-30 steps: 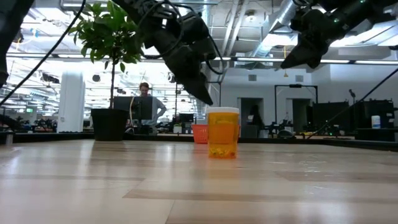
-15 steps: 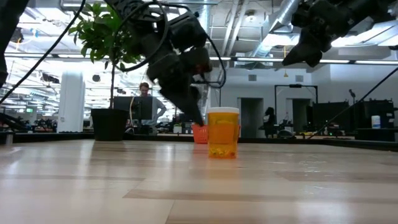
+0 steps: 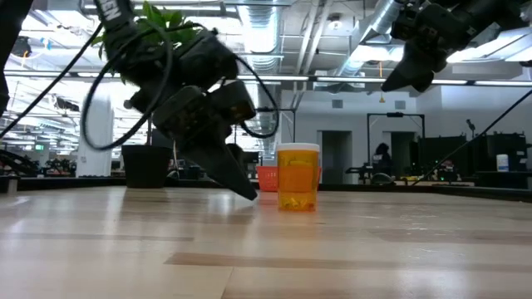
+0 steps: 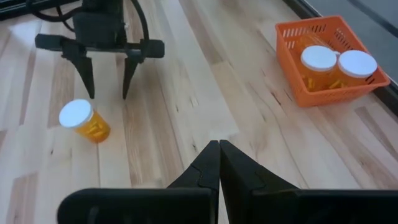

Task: Pick and place pill bottles into a basket
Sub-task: Put the orange medicine bottle into the orange bin

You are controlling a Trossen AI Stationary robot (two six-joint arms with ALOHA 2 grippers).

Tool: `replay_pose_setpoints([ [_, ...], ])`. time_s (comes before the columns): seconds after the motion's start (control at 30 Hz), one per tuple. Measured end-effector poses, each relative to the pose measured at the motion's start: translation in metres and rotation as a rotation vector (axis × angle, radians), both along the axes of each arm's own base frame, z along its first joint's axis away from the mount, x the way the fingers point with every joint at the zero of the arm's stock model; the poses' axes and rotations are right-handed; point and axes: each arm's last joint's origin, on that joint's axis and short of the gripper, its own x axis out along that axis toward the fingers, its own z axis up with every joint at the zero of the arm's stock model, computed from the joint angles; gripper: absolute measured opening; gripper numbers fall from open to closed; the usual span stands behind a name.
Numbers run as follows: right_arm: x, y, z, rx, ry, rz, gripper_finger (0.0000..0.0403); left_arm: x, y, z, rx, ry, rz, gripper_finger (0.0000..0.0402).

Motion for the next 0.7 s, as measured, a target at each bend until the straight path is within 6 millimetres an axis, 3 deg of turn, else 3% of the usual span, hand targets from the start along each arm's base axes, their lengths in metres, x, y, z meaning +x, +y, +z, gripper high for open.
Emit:
replay_pose_setpoints([
  [0.23, 0.000, 0.000, 0.000, 0.001, 0.003, 0.000, 0.0001, -0.019, -0.003, -0.015, 0.090, -0.033, 0.100, 0.0233],
  [0.7, 0.000, 0.000, 0.000, 0.015, 0.000, -0.008, 0.0001, -0.019, -0.010, -0.015, 0.239, -0.070, 0.075, 0.0233],
])
